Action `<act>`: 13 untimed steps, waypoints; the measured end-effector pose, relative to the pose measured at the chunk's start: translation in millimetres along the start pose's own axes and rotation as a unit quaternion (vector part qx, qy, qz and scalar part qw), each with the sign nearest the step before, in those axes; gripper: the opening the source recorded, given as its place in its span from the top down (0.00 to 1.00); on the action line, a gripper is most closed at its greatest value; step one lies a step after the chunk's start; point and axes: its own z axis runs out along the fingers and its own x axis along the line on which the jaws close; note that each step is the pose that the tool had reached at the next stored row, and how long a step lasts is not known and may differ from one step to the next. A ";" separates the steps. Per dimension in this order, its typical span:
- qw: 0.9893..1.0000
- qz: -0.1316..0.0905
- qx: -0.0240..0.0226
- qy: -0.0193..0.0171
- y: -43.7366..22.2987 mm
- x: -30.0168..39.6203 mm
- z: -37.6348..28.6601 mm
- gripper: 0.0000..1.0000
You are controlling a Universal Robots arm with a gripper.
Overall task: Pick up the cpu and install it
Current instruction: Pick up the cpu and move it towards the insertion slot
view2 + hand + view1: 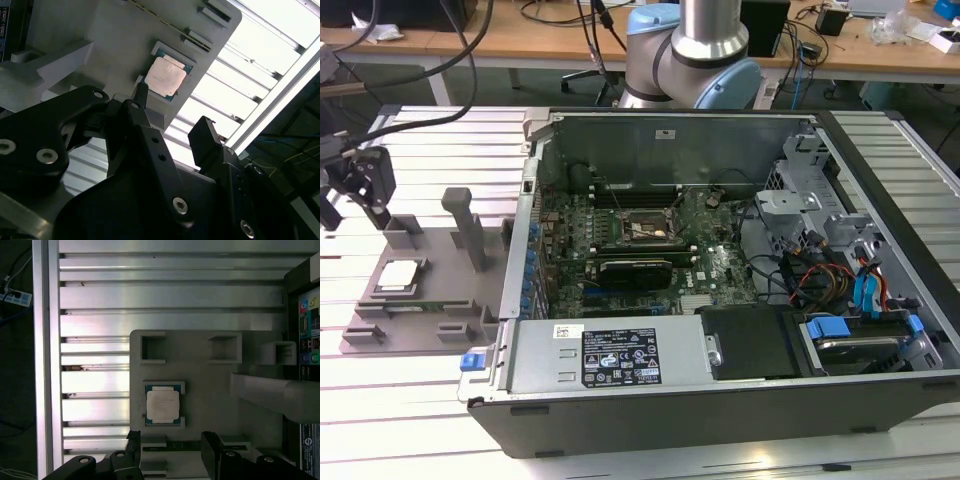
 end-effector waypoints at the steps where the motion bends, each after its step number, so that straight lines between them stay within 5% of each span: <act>1: 1.000 0.000 0.000 0.000 0.0 0.0 0.6 0.40; 13: 1.000 0.000 0.000 0.000 0.0 0.2 6.8 0.40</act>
